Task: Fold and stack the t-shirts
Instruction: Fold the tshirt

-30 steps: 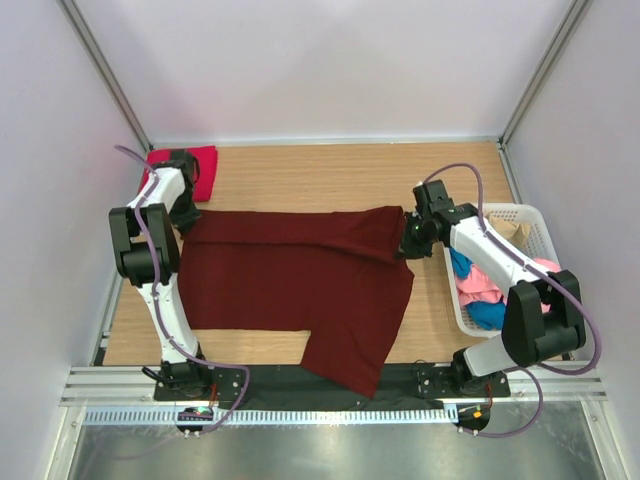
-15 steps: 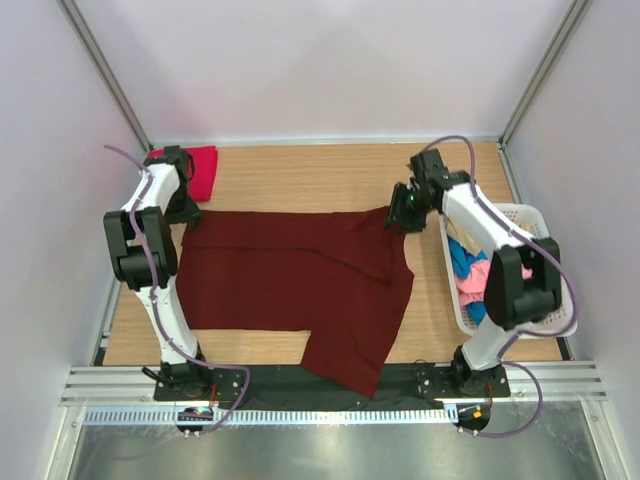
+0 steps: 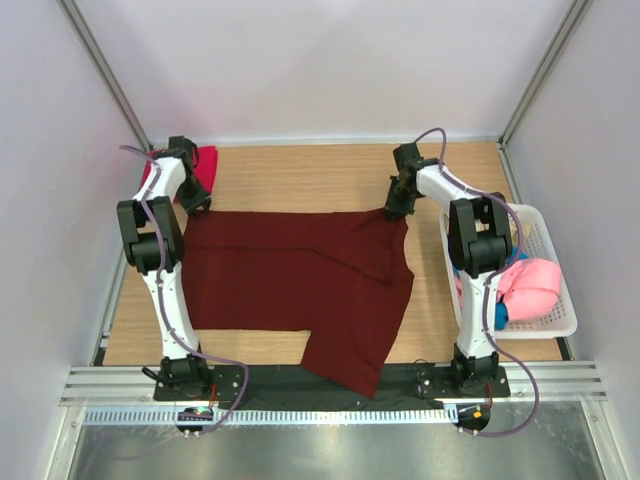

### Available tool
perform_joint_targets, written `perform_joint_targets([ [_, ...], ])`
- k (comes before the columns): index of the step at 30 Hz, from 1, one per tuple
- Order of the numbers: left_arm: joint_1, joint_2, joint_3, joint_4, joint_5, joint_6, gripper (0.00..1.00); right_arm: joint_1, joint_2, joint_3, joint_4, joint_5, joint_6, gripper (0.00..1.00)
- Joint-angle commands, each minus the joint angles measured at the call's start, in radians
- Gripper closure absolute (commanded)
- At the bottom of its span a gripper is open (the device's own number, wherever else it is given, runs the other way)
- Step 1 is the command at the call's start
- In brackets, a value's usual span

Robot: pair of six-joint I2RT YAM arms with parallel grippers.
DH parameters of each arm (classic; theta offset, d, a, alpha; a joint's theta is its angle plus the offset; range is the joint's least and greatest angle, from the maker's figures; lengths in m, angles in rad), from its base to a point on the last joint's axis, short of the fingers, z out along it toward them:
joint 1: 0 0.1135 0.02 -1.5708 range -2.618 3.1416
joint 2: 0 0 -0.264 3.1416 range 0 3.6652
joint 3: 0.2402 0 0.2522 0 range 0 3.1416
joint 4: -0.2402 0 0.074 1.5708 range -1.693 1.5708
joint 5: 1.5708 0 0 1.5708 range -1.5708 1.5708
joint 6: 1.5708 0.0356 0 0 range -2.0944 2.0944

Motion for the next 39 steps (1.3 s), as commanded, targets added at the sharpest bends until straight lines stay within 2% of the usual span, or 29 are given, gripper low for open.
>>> perform_joint_targets([
  [1, 0.008, 0.079, 0.092, -0.021, 0.026, 0.022, 0.66, -0.002, 0.025, 0.060, 0.028, 0.120, 0.018, 0.84],
  [6, 0.014, 0.166, 0.126, -0.020, 0.032, -0.011, 0.66, -0.006, 0.122, 0.136, 0.056, 0.153, -0.027, 0.84],
  [11, 0.013, 0.209, 0.198, -0.075, 0.032, -0.068, 0.65, -0.019, 0.280, 0.420, -0.076, 0.210, -0.084, 0.83],
  [13, 0.008, 0.183, 0.181, -0.066, 0.037, -0.080, 0.62, -0.032, 0.321, 0.547, -0.127, 0.218, -0.134, 0.80],
  [14, 0.005, 0.166, 0.177, -0.063, 0.039, -0.083, 0.59, -0.029, 0.322, 0.581, -0.176, 0.238, -0.162, 0.77],
  [15, 0.002, 0.140, 0.175, -0.061, 0.049, -0.085, 0.52, -0.020, 0.287, 0.607, -0.187, 0.236, -0.188, 0.66],
  [17, -0.006, 0.111, 0.178, -0.066, 0.043, -0.083, 0.45, -0.017, 0.225, 0.589, -0.204, 0.151, -0.190, 0.48],
  [21, -0.016, 0.027, 0.157, -0.106, 0.031, -0.068, 0.35, 0.047, 0.038, 0.448, -0.219, 0.058, -0.206, 0.34],
  [22, -0.021, -0.011, 0.145, -0.110, 0.005, -0.050, 0.34, 0.091, -0.028, 0.355, -0.207, 0.052, -0.229, 0.33],
  [25, -0.041, -0.093, 0.092, -0.117, -0.048, -0.010, 0.33, 0.145, -0.051, 0.236, -0.124, -0.092, -0.222, 0.35],
  [30, -0.081, -0.183, 0.016, -0.123, -0.078, 0.013, 0.35, 0.178, 0.070, 0.320, -0.147, -0.170, -0.180, 0.46],
  [32, -0.096, -0.220, -0.032, -0.117, -0.070, 0.013, 0.36, 0.181, 0.108, 0.331, -0.132, -0.218, -0.150, 0.55],
  [39, -0.108, -0.253, -0.083, -0.118, -0.070, 0.041, 0.37, 0.193, 0.191, 0.389, -0.142, -0.200, -0.133, 0.53],
])
